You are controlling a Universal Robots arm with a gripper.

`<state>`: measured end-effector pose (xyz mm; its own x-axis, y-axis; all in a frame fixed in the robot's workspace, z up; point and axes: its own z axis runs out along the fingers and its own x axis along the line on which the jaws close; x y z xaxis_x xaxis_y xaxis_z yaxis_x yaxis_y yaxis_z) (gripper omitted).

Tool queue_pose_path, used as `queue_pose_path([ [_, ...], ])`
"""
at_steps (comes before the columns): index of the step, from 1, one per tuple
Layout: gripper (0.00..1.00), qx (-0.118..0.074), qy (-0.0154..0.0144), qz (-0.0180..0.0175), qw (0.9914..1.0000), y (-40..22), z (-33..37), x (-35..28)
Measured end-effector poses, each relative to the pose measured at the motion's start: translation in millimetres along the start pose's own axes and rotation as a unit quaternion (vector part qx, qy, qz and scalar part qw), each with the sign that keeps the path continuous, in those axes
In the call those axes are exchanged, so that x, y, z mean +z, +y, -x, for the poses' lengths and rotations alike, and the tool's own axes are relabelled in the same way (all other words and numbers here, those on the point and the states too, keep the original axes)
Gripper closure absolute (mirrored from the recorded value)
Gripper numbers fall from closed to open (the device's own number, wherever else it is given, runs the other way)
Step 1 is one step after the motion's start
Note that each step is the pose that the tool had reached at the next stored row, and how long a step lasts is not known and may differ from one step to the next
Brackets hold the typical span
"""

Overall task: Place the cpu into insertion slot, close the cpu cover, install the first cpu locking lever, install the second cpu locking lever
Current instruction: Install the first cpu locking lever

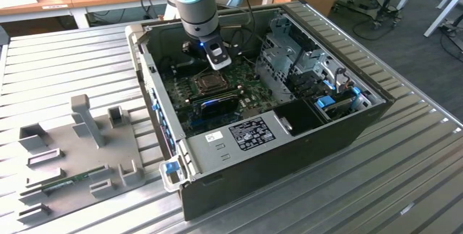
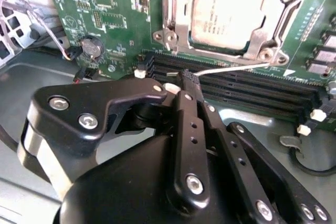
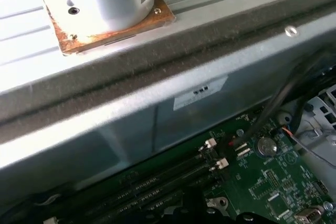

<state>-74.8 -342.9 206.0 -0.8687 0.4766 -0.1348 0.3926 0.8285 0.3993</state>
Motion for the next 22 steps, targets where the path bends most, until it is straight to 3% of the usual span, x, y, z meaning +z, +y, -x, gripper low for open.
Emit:
queue_pose_path([
  [4,0.9,0.001,0.0017,0.0037,0.99999,-0.9,0.2,0.2],
  [8,0.9,0.002,0.002,0.0043,0.99999,-0.8,0.2,0.2],
  [14,0.9,0.003,0.0043,0.0096,0.99994,2.2,1.2,-6.8],
  [18,0.9,0.004,0.0045,0.0102,0.99993,2.0,0.9,-7.0],
  [20,0.9,0.004,0.0034,0.0154,0.99987,0.1,-3.2,-8.4],
  [22,0.9,0.003,-0.0005,0.0202,0.99979,-3.0,-10.2,-10.8],
])
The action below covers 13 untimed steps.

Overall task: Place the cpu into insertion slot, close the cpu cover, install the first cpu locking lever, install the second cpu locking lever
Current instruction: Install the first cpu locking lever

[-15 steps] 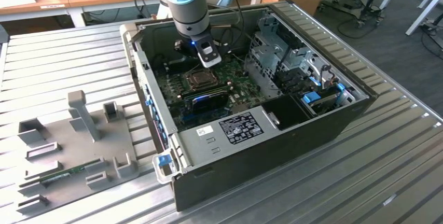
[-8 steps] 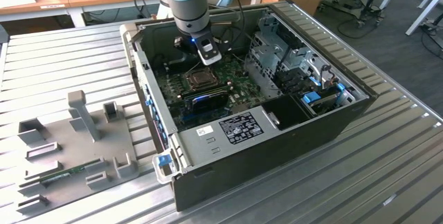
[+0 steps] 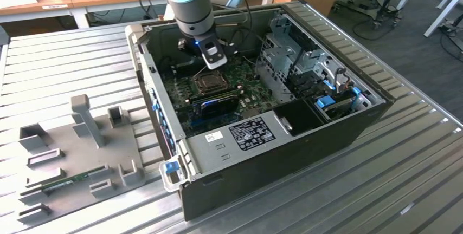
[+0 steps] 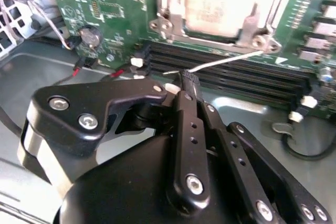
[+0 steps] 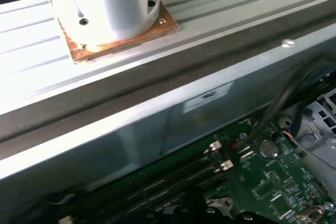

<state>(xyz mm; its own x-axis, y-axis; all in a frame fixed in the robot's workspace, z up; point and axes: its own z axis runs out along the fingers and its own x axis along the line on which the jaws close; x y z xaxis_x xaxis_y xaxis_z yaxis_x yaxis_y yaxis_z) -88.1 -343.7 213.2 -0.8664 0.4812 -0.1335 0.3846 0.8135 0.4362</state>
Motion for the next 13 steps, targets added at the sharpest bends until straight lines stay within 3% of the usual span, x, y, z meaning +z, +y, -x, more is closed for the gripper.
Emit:
queue_pose_path([
  [3,0.9,-0.001,-0.0033,0.0033,0.99999,-2.4,-5.4,-2.0],
  [4,0.9,-0.001,-0.0034,0.006,0.99998,-2.8,-6.3,-2.3],
  [6,0.9,0.001,-0.0025,0.0163,0.99986,-4.1,-8.9,-3.2],
  [8,0.9,0.002,-0.003,0.0213,0.99977,-5.2,-10.8,-4.0],
  [13,0.9,0.002,-0.0032,0.0209,0.99977,-6.3,-10.5,-4.5],
])
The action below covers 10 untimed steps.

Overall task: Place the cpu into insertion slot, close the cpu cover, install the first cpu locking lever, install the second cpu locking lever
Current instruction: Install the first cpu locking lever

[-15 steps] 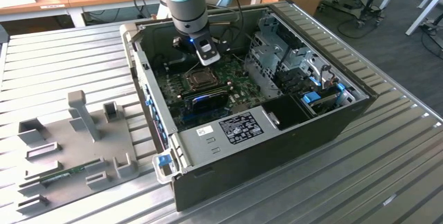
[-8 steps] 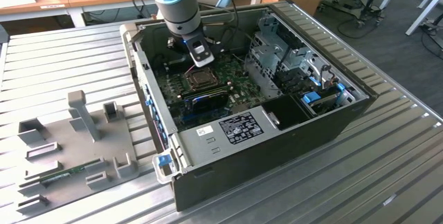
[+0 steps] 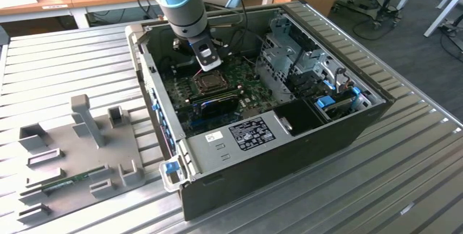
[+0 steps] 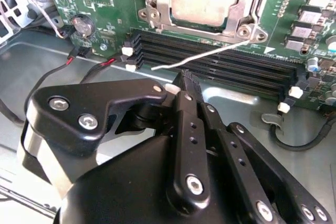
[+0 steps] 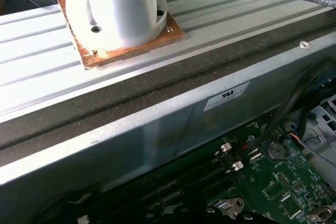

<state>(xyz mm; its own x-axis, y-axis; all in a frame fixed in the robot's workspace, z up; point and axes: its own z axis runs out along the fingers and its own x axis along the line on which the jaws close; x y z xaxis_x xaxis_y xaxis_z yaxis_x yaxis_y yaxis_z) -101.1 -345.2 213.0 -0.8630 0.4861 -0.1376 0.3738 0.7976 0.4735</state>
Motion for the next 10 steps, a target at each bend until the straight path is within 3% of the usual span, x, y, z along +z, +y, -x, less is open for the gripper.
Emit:
queue_pose_path([
  [3,0.9,0.0,0.0009,-0.0011,1.0,0.2,0.7,0.2],
  [5,0.9,0.0,0.0056,-0.007,0.99996,0.5,1.4,0.5],
  [8,0.9,-0.011,0.0127,-0.0186,0.99969,0.5,1.4,0.6],
  [10,0.9,-0.02,0.0179,-0.0229,0.99937,0.5,1.4,0.7],
])
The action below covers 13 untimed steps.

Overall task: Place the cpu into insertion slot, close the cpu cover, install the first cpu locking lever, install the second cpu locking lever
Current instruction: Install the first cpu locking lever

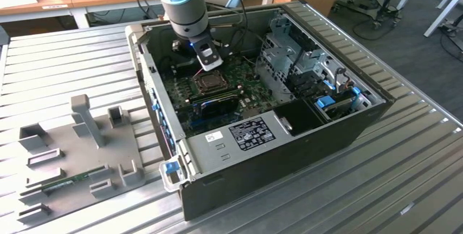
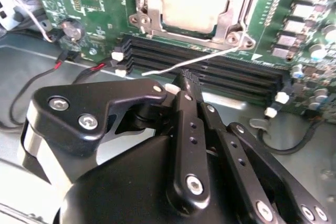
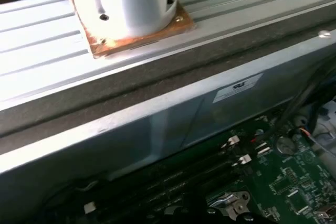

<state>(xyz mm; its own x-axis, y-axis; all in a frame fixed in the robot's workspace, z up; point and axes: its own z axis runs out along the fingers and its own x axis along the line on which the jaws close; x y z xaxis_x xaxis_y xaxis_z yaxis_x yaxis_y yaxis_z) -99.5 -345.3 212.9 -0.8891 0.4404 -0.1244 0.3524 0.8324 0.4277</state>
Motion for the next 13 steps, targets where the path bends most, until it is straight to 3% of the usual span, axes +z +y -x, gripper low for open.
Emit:
queue_pose_path([
  [5,0.9,-0.028,0.0152,0.0018,0.99949,0.0,0.0,0.0],
  [7,0.9,-0.032,0.0194,0.0016,0.99928,0.1,0.3,0.1],
  [13,0.9,-0.032,0.0206,0.001,0.99927,1.8,4.6,1.5],
])
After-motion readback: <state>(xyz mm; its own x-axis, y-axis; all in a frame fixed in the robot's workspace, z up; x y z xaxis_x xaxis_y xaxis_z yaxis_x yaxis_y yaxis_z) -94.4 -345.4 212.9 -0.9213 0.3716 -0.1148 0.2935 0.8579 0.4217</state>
